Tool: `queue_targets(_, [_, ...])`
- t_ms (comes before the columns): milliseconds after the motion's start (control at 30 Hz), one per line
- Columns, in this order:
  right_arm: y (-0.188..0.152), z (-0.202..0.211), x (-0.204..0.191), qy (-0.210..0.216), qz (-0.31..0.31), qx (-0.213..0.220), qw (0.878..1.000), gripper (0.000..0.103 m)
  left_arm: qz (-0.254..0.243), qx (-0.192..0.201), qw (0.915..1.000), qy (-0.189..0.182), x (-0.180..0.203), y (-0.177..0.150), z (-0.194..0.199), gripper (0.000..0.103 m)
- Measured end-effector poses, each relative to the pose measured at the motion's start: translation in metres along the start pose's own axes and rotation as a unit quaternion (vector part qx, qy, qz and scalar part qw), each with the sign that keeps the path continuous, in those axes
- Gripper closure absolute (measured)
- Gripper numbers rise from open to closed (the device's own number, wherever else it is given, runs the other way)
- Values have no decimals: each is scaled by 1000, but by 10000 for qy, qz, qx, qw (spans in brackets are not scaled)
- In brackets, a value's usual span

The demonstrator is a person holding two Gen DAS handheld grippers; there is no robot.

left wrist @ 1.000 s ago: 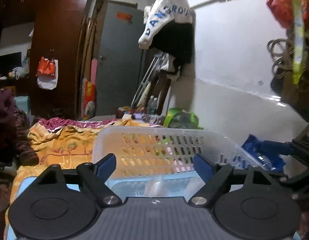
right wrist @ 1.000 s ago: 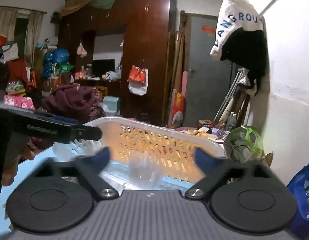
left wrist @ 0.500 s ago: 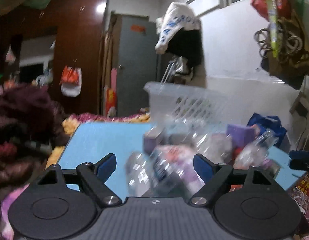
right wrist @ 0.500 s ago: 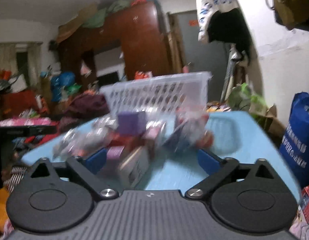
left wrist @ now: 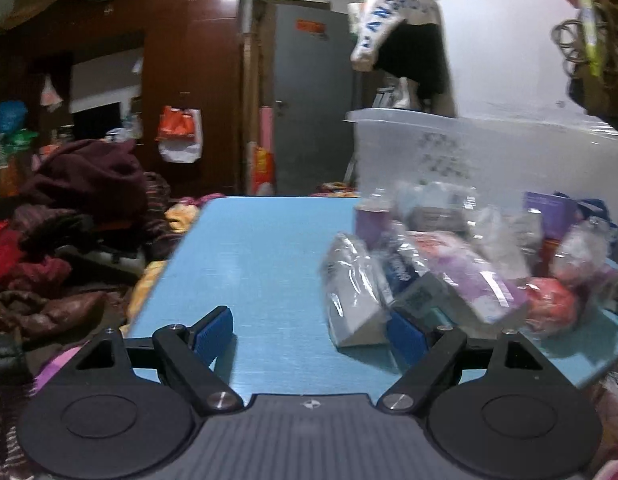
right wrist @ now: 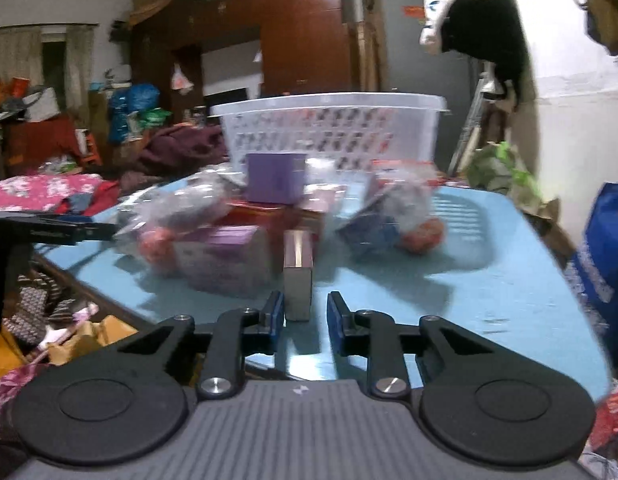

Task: Organize objects
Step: 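Grasp a bagged white box with the left tool while the right tool grasps a small white box, then carry both boxes over the white basket and open both tools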

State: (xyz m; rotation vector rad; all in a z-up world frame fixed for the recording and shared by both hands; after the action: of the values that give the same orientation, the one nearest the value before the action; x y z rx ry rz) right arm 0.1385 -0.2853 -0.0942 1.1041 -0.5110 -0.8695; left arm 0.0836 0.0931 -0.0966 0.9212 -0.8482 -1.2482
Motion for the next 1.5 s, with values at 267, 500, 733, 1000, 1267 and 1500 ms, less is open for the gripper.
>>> queue_targets(267, [-1,-13,2,-139,34,24,9999,70,-370,-39,9993,-89,21,1,-7,20])
queue_targets(500, [-1,-14,3,-89,74,64,9999,80,-637,83,9979,-33,31,0,-3,64])
queue_targets(733, [2,-4,7,-121,34,156,9998,85,-528,347,9978,-184,26,1,17,65])
queue_targets(1000, [16,16,7,-128,46,424,9990,86,-242,730,9960,-457,28,16,35,65])
queue_targets(1267, [73,41,2,54,2,1296,9915,86,16,1225,9874,-1004,43,71,32,65])
queue_targets(1500, [197,-45,-7,41,534,1267,9905,86,22,832,9857,-1466,88,184,-57,65])
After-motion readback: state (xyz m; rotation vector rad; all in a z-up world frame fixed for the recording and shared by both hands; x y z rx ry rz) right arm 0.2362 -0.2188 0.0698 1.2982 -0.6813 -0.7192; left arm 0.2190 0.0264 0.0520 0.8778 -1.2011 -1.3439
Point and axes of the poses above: each gripper's, at about its wrist camera, not at the fingertips, and z roughly against the way its jaws point, x to its right, y to its top, the point moved 6 cm from there along -z, roughly the way its jaws point
